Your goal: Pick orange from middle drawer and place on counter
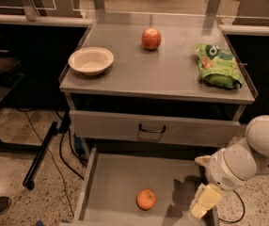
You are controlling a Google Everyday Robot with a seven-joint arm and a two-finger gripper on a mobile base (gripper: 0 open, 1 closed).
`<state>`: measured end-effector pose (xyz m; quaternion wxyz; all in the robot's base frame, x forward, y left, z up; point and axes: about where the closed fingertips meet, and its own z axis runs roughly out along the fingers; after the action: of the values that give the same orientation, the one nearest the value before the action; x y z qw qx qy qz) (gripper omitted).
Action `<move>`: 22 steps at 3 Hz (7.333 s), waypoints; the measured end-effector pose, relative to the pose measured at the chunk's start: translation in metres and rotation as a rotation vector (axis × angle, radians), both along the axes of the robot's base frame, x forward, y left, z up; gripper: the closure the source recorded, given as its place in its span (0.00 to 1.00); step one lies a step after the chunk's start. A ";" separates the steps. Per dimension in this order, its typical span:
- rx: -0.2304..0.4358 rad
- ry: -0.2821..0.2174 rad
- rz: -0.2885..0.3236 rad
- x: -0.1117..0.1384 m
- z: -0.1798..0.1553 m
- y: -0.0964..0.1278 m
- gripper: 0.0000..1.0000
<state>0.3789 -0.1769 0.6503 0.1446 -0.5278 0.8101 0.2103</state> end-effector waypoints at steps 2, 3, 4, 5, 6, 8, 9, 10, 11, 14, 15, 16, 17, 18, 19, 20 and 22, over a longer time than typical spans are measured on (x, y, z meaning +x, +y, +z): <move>0.058 0.001 -0.037 0.008 -0.031 0.005 0.00; 0.104 0.010 -0.047 0.002 -0.047 0.006 0.00; 0.189 0.017 -0.082 -0.005 -0.092 0.017 0.00; 0.291 0.016 -0.125 0.015 -0.163 0.046 0.00; 0.295 0.022 -0.127 0.013 -0.167 0.047 0.00; 0.330 -0.054 -0.124 0.029 -0.203 0.087 0.00; 0.339 -0.103 -0.121 0.050 -0.212 0.100 0.00; 0.350 -0.101 -0.108 0.049 -0.217 0.099 0.00; 0.348 -0.120 -0.079 0.063 -0.224 0.106 0.00; 0.359 -0.116 -0.086 0.071 -0.251 0.108 0.00; 0.379 -0.097 -0.077 0.068 -0.265 0.111 0.00; 0.394 -0.072 -0.079 0.064 -0.279 0.116 0.00; 0.406 -0.034 -0.073 0.057 -0.294 0.128 0.00; 0.407 -0.024 -0.071 0.058 -0.296 0.133 0.00; 0.407 -0.024 -0.071 0.058 -0.296 0.133 0.19; 0.407 -0.024 -0.071 0.058 -0.296 0.133 0.42; 0.407 -0.024 -0.071 0.058 -0.296 0.133 0.88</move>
Offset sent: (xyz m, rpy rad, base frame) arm 0.0066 0.0043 -0.0270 0.0514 0.0000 -0.0327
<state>0.4370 -0.0439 0.3546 0.2652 -0.4614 0.7671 0.3582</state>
